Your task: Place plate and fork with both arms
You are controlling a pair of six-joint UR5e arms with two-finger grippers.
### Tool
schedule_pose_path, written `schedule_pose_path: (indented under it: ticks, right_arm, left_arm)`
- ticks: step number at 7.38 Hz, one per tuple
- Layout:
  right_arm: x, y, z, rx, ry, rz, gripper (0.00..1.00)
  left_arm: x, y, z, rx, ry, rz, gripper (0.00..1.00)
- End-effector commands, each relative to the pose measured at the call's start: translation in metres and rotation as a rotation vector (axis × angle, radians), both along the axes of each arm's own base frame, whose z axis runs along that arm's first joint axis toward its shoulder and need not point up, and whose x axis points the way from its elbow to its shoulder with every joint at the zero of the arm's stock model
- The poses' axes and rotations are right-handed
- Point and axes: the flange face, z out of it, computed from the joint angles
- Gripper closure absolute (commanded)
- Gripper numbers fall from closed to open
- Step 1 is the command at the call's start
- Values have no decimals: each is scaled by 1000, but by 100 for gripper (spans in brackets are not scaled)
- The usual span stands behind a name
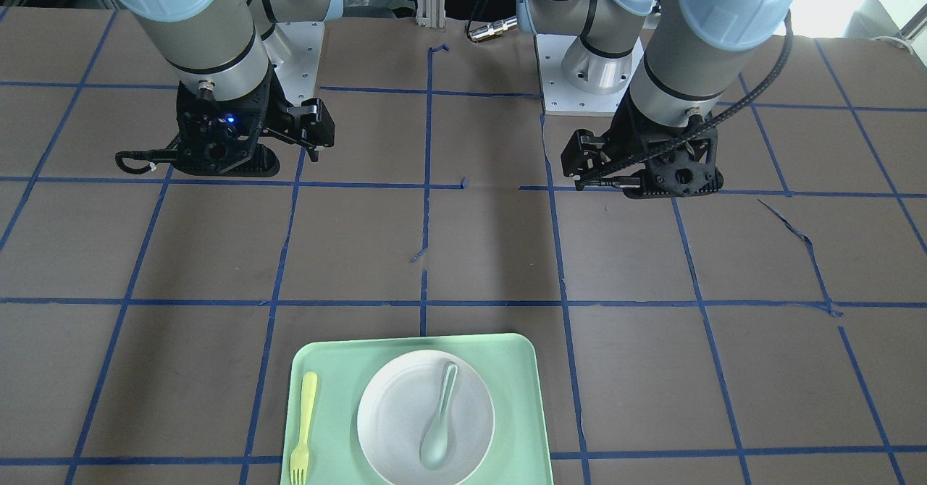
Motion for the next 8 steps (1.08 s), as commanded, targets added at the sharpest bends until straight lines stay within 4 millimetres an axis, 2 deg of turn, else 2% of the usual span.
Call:
schedule_pose_path:
  ticks: [1,4,7,8]
  right_arm:
    - [-1,-2,-1,-12,-2,-1,0]
    - [-5,-2,4,-26,1,20,0]
    - [-11,-4,8,-39,-9,37,0]
    - [-29,-10,8,-45,-9,16,0]
  left_arm:
    - [-8,-3,-9,22,19,27,0]
    - [-7,-15,-10,-33,23,23,0]
    - [-2,-17,-5,-48,23,3,0]
    - [-1,-17,-4,-48,22,4,0]
